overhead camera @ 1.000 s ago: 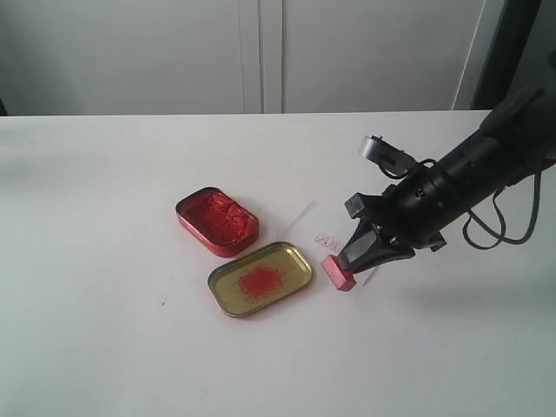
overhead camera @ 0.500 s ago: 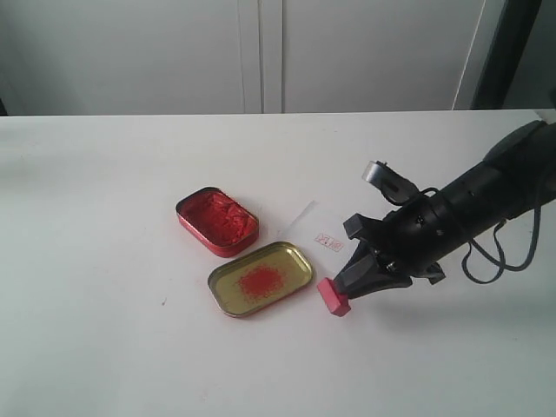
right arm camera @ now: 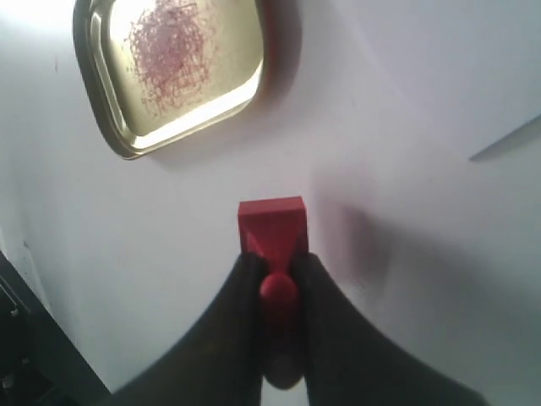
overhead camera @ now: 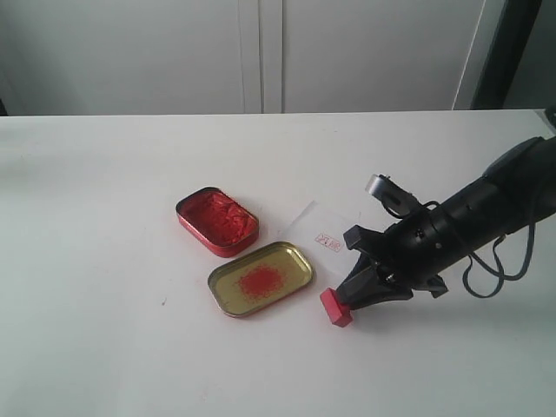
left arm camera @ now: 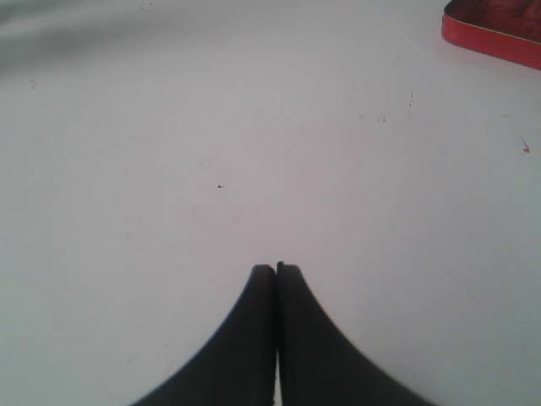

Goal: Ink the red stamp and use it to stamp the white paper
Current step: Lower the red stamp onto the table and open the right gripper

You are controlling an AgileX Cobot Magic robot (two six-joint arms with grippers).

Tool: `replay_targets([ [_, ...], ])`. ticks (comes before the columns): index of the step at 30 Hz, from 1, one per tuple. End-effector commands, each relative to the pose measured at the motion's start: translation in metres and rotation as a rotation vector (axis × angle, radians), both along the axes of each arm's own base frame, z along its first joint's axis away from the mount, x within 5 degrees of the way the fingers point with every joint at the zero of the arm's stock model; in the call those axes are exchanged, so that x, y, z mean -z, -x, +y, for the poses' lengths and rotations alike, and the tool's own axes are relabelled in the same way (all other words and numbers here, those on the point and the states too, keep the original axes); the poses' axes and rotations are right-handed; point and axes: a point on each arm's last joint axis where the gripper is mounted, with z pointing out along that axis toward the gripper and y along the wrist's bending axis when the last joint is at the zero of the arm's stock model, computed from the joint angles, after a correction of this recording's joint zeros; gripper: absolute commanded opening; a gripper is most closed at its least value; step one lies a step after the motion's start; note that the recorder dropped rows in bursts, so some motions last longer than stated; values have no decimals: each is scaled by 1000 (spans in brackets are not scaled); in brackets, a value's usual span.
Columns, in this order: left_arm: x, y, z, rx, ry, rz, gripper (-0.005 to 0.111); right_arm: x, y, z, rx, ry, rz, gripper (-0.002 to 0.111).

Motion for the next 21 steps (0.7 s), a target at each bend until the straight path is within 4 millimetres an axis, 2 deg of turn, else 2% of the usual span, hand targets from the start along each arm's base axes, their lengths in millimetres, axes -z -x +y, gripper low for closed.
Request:
replay_targets([
  [1, 1, 0, 0, -6, 8, -1, 0, 7, 0, -2, 9, 3, 8, 0],
  [4, 1, 0, 0, -6, 8, -1, 0, 13, 0, -2, 12, 2, 26, 2],
  [21, 1, 0, 0, -6, 8, -1, 0, 14, -4, -2, 38, 15, -4, 38],
])
